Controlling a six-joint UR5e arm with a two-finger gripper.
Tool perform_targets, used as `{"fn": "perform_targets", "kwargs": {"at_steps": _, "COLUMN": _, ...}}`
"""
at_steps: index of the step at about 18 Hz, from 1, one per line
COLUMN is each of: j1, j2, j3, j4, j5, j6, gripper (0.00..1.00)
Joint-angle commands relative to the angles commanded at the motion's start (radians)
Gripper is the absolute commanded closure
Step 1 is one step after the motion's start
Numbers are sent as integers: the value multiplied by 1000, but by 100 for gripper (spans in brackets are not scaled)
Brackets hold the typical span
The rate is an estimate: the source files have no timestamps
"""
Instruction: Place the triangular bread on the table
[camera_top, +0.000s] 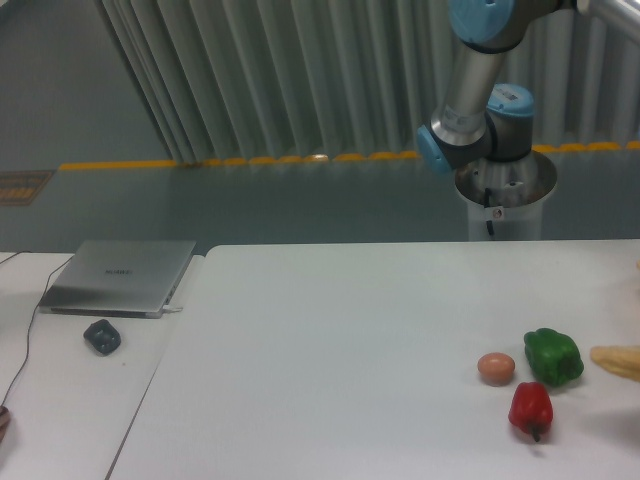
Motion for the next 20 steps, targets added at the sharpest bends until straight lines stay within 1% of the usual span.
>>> {"fn": "perform_targets", "kwargs": {"at_steps": 1, "j1": -3, "j2": 0, "j3": -14, "j4": 12, "j5": 11, "j6": -5, "gripper": 77}}
{"fn": "perform_targets", "kwargs": {"at_steps": 3, "j1": -17, "j2": -2, "j3": -19, "j4": 13, "j5": 38, "j6": -5, "gripper": 74}}
{"fn": "perform_targets", "kwargs": {"at_steps": 4, "j1": -20, "j2": -3, "j3": -22, "j4": 13, "j5": 43, "j6": -6, "gripper": 72}}
{"fn": "perform_targets", "kwargs": {"at_steps": 5, "j1": -22, "j2": -3, "j3": -20, "j4": 13, "j5": 46, "j6": -8, "gripper": 65}}
{"fn": "perform_targets", "kwargs": {"at_steps": 6, "j1": -22, "j2": -5, "j3": -20, "j4": 13, "j5": 46, "j6": -6, "gripper": 51}}
{"fn": "perform_targets", "kwargs": {"at_steps": 7, "j1": -22, "j2": -6, "j3": -20, "j4": 14, "j5": 46, "j6": -5, "gripper": 23}}
{"fn": "perform_targets", "kwargs": {"at_steps": 8, "j1": -22, "j2": -6, "j3": -22, "j4": 14, "j5": 46, "j6": -5, "gripper": 6}}
{"fn": "perform_targets", "kwargs": {"at_steps": 9, "j1": -23, "j2": -6, "j3": -23, "j4": 19, "j5": 49, "j6": -5, "gripper": 2}}
{"fn": "perform_targets", "kwargs": {"at_steps": 10, "j1": -23, "j2": -5, "j3": -29, "j4": 20, "j5": 58, "j6": -5, "gripper": 0}}
{"fn": "perform_targets", "kwargs": {"at_steps": 16, "j1": -26, "j2": 2, "j3": -31, "j4": 20, "j5": 63, "j6": -2, "gripper": 0}}
{"fn": "perform_targets", "kwargs": {"at_steps": 20, "j1": -34, "j2": 9, "j3": -22, "j4": 22, "j5": 64, "j6": 17, "gripper": 0}}
